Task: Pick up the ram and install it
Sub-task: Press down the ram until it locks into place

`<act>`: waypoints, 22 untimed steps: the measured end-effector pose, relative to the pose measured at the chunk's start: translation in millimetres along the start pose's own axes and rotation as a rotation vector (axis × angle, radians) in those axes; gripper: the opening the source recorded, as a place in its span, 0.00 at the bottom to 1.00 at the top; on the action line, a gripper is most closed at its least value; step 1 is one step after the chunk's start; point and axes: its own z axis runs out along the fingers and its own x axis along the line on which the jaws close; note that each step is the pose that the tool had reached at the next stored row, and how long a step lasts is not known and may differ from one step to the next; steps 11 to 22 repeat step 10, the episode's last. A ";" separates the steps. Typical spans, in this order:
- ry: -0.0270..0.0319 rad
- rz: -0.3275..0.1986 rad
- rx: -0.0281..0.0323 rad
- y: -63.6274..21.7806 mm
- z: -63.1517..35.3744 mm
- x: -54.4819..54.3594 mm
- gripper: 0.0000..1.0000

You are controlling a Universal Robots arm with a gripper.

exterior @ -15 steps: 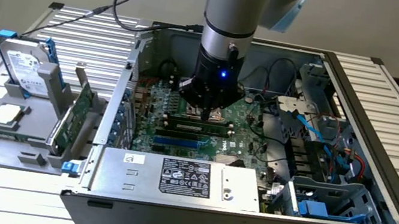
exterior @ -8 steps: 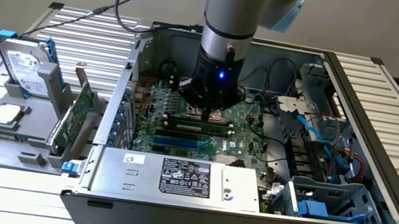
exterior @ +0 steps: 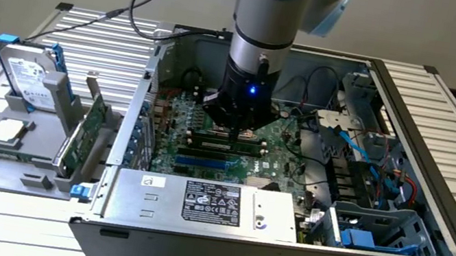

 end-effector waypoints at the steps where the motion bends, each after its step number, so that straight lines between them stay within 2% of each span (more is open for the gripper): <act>1: 0.0004 0.002 0.0001 -0.9 -2.2 0.0 0.11; 4: 0.0001 0.004 -0.0028 -1.4 -4.4 0.2 0.11; 22: 0.0002 0.004 -0.0027 -1.4 -4.5 0.1 0.11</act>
